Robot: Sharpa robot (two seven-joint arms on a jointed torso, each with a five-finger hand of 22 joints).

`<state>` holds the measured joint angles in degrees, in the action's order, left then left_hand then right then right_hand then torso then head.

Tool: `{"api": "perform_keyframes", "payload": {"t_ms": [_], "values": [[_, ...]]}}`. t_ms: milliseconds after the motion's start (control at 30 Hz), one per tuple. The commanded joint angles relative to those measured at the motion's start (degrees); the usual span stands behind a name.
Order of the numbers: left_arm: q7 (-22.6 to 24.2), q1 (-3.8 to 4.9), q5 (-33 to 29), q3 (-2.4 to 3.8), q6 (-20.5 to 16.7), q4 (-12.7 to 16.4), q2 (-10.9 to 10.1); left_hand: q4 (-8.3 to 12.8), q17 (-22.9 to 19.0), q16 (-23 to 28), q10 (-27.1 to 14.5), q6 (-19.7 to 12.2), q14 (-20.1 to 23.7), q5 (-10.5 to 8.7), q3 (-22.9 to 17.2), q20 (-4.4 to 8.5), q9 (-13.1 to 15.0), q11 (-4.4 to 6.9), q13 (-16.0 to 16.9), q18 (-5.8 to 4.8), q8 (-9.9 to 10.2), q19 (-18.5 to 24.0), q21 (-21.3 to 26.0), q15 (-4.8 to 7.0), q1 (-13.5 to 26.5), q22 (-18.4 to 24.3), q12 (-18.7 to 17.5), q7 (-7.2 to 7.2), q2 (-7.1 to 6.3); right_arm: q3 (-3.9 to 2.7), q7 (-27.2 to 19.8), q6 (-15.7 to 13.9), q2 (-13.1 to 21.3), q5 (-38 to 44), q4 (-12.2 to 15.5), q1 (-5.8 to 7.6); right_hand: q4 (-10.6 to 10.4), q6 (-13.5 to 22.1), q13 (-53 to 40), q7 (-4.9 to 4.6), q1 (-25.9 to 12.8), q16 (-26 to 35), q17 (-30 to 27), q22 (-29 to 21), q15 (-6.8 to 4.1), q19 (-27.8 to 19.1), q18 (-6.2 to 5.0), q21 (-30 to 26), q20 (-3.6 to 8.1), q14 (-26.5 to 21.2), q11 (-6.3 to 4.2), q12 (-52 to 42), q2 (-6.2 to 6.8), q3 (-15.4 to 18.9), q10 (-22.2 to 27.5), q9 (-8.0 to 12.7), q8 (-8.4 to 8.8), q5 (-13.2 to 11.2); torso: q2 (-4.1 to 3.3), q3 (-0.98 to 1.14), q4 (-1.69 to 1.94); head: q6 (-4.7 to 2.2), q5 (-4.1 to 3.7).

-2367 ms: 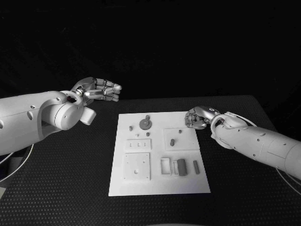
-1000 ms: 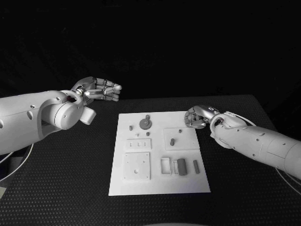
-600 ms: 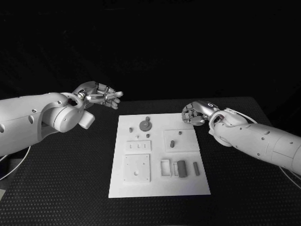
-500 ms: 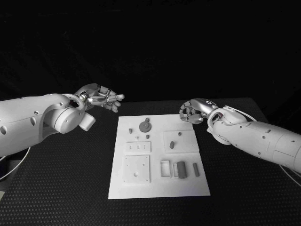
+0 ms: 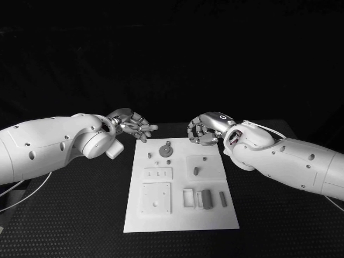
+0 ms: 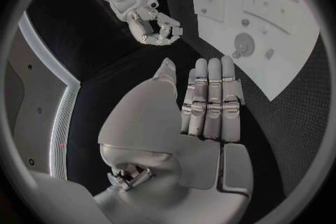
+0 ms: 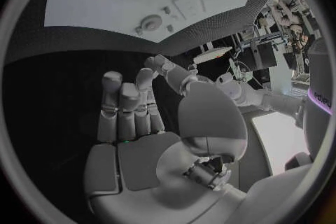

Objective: Assemble the parts on the task board

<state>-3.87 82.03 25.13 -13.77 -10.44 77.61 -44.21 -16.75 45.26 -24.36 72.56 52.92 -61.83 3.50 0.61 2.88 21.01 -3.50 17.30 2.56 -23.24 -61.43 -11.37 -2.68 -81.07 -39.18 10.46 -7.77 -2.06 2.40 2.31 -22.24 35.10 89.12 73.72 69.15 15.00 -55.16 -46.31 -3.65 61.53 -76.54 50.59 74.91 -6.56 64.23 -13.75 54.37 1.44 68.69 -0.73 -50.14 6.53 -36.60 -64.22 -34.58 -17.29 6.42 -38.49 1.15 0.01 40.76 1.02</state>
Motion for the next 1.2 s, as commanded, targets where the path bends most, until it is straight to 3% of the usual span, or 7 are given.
{"api": "perform_keyframes", "payload": {"t_ms": [33, 233, 433, 800, 1200], "values": [[-3.3, -0.44, 1.4, 0.04, -1.9, 1.0, 0.6, -0.1, 0.1, 0.0, -0.3, 0.1, 0.5, -0.14, 0.3, 0.16, -0.1, -0.20, 0.2, -0.26, 0.4, 0.4, 0.0, 0.02, 0.2, -0.1, -0.3, -0.38, -0.61, 0.00, 5.8, 2.9, -0.2, 4.2, 2.0, 0.02, -0.2, -2.4, -0.1, -1.94, -0.2, -0.2, 0.1, 1.0, -0.25, 0.4, -1.25, 0.3, 0.04, 0.4, -0.03, -0.3, 0.71, 0.2, -0.5, -0.2, -0.31, 0.1, 1.06, -0.10, -0.38, -0.01, 0.79], [-4.4, -1.45, 0.5, 0.04, -2.3, 2.7, 1.3, 0.0, 0.2, 0.3, -0.9, -0.1, 1.0, -0.18, 0.2, 0.02, -0.5, -0.42, 1.0, -0.34, 1.2, 0.8, 0.3, -0.17, 0.6, -0.2, -0.8, -0.60, -0.74, 0.00, 6.4, 2.7, -0.6, 4.4, 4.8, 0.01, -0.4, -2.7, -0.2, -1.82, -0.3, -0.3, 0.1, 0.9, -0.37, 0.6, -1.25, 0.4, 0.19, 0.7, -0.15, -0.3, 0.83, 0.1, -0.8, -0.3, -0.34, 0.1, 1.81, -0.22, -0.26, 0.44, 1.70], [-5.0, -1.72, 0.4, 0.04, -1.8, 3.9, 1.5, -0.1, 0.4, 0.3, -1.0, 0.2, 1.1, -0.59, 0.5, -0.05, -0.8, -0.44, 2.1, -0.29, 1.6, 0.8, 0.4, -0.23, 2.9, -0.5, -1.1, -0.64, -1.26, 0.00, 6.4, 2.6, -1.0, 4.4, 6.2, -0.01, -0.5, -2.8, -0.2, -1.74, -0.3, -0.3, 0.0, 0.9, -0.45, 0.8, -1.25, 0.5, 0.29, 0.9, -0.23, -0.3, 0.87, 0.1, -0.9, -0.4, -0.36, 0.1, 2.02, -0.24, -0.03, 0.80, 2.17], [-5.0, -1.95, -1.2, 0.04, -0.7, 6.0, 1.5, -0.2, 0.9, 0.3, -1.0, 0.5, 1.1, -0.71, 0.6, -0.05, -0.8, -0.38, 3.6, -0.02, 1.8, 0.7, 0.7, -0.19, 8.1, -0.8, -1.5, -0.53, -3.02, 0.00, 6.4, 2.8, -1.6, 4.1, 7.7, -0.08, -0.7, -2.9, -0.2, -1.70, -0.4, -0.3, 0.0, 0.9, -0.50, 0.9, -1.25, 0.5, 0.34, 1.0, -0.27, -0.3, 0.88, 0.1, -1.0, -0.4, -0.33, 0.1, 1.84, -0.19, -0.08, 1.03, 1.94], [-4.8, -1.95, -1.8, 0.05, 0.0, 6.0, 1.6, -0.1, 1.1, 0.3, -1.0, 0.7, 1.0, -0.71, -0.3, 0.00, -0.7, -0.30, 4.2, 0.08, 1.9, 0.7, 0.8, -0.12, 8.5, -0.9, -1.7, -0.42, -2.84, 0.00, 6.3, 3.0, -2.3, 3.8, 8.2, -0.11, -0.8, -3.0, -0.3, -1.67, -0.5, -0.2, 0.0, 0.9, -0.55, 1.0, -1.25, 0.5, 0.41, 1.1, -0.31, -0.2, 0.82, 0.1, -1.1, -0.4, -0.30, 0.1, 1.74, -0.11, -0.07, 0.98, 1.74]]}}
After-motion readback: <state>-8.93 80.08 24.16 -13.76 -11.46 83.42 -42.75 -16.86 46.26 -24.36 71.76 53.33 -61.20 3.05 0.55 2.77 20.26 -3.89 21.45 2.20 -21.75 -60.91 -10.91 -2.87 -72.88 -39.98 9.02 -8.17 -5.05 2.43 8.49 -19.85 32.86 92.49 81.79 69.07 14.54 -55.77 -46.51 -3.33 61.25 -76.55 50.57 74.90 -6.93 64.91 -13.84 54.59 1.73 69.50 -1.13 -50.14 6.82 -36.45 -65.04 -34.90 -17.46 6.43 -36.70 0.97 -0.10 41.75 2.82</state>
